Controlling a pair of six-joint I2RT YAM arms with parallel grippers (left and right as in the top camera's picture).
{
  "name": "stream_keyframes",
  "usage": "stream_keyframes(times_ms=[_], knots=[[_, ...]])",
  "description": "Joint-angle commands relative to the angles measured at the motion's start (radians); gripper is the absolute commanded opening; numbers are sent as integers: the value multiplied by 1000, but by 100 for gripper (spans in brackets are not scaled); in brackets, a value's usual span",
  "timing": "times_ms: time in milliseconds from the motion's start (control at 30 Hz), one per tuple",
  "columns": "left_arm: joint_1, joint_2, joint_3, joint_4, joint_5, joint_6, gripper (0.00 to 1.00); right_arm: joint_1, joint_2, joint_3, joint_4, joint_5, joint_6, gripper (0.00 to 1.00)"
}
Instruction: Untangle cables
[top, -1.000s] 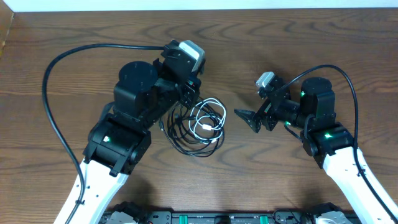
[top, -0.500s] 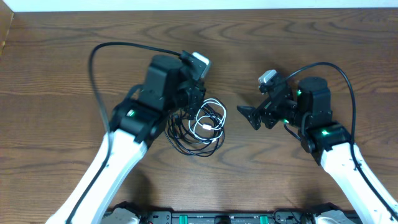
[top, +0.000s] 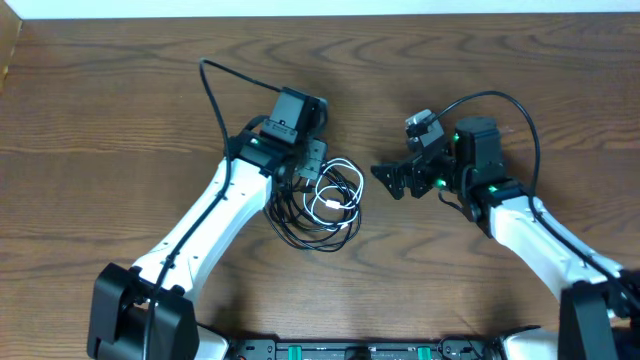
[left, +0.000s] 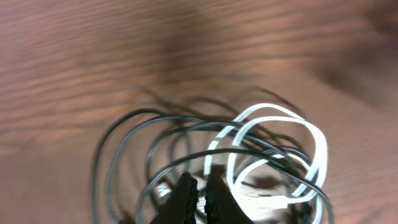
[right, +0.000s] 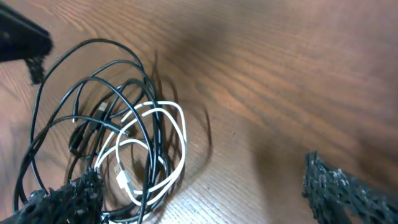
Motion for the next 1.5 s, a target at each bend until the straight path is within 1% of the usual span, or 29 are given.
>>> stream_keyframes(times_ms=[0,100,300,467,567,667,767,933,1233,1333,1467], knots=[[54,-3,14,-33,-83,-110,8,-2,51,-2,26,-72,84,99],[79,-3,14,-63,-75,-119,8,-2,82,-2,71,-138,93,99],[77,2,-11,-78,-37,-119,8,3,101,-2,72,-143,129,99],[77,26,-16,-78,-17,-119,8,49,105,-2,71,-143,128,99],[77,43,-16,-78,20,-119,8,83,105,-2,70,-111,129,99],[77,68,-16,-82,23,-119,8,110,105,-2,66,-78,129,99],[77,80,-16,-82,34,-119,8,117,105,-2,65,-72,129,99],[77,97,-16,-81,45,-119,8,124,105,-2,40,2,136,99],[77,122,-16,-81,46,-119,8,151,106,-5,32,9,137,99],[77,123,-16,-80,45,-119,8,164,123,-5,36,36,137,99],[77,123,-16,-80,45,-119,8,169,192,-5,82,34,187,99]])
